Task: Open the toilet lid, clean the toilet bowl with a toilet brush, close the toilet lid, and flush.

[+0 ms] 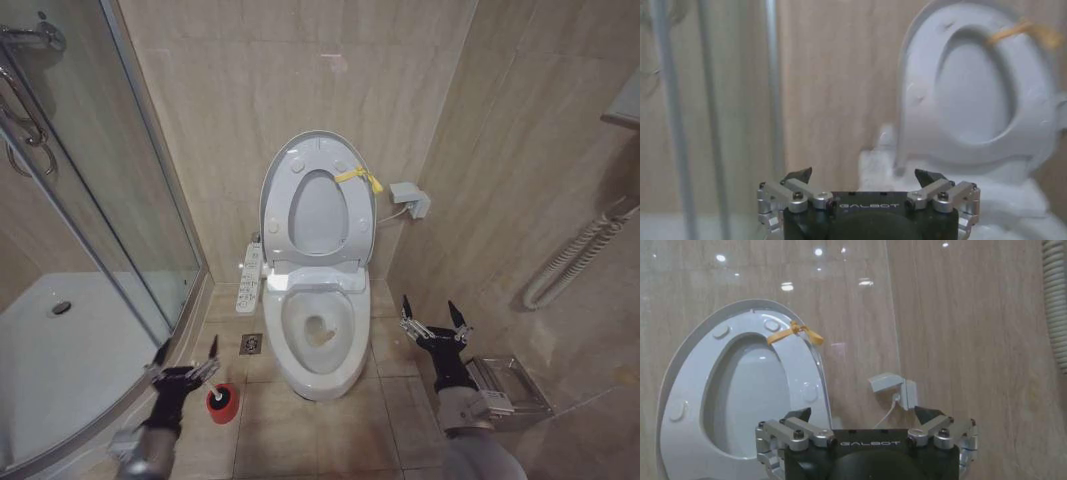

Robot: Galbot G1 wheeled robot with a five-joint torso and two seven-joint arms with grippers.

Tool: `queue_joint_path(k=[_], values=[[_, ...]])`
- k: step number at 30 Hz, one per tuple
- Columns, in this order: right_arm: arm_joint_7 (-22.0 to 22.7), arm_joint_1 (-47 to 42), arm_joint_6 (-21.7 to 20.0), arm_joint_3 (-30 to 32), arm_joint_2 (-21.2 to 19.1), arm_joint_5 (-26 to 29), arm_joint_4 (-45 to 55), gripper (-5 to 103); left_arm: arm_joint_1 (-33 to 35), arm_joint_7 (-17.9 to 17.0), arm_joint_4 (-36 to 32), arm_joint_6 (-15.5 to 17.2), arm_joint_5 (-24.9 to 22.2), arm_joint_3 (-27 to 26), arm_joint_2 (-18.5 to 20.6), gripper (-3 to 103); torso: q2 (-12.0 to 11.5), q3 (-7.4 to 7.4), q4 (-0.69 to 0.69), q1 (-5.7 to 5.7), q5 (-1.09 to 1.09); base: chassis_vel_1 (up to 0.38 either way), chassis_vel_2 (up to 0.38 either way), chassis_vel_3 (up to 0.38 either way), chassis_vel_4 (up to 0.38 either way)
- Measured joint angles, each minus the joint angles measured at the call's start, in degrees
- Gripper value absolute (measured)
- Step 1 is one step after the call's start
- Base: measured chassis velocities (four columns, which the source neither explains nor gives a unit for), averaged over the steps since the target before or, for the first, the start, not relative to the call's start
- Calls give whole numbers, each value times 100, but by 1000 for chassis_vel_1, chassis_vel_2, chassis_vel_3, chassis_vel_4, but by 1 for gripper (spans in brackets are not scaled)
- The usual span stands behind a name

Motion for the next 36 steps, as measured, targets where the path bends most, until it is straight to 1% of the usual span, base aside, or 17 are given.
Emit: queue_joint_path(k=[2,3,7,12,15,16,17,21,27,36], values=[[0,2,0,-1,1,0,0,100,75,-55,-472,39,49,45,33,100,1,-1,4,-1,8,0,0,0,0],[0,2,0,-1,0,0,0,100,125,-91,-632,60,56,58,33,100,0,-1,5,-1,5,0,0,0,0],[0,1,0,-1,0,0,0,100,216,-169,-827,68,59,81,16,100,1,-1,5,-1,5,0,0,0,0],[0,1,0,-1,1,0,0,100,294,-321,-856,41,30,77,4,100,1,-1,4,-1,4,0,0,0,0],[0,1,0,-1,0,0,0,100,292,-474,-732,9,10,65,4,100,1,-1,4,-1,4,0,0,0,0],[0,1,0,-1,0,0,0,100,292,-474,-732,9,10,65,4,100,1,-1,4,-1,4,0,0,0,0],[0,1,0,-1,0,0,0,100,266,-519,-570,-24,15,41,6,100,1,-1,4,-1,4,0,0,0,0],[0,1,0,-1,0,0,0,100,256,-570,-101,-267,55,-6,6,100,1,-1,3,-1,3,0,0,0,0],[0,1,0,-1,0,0,0,100,243,-598,63,-420,88,75,-80,100,1,-1,4,-1,3,0,0,0,0],[0,1,0,-1,0,0,0,100,199,-593,246,-598,227,76,-77,100,1,-1,4,-1,3,0,0,0,0]])
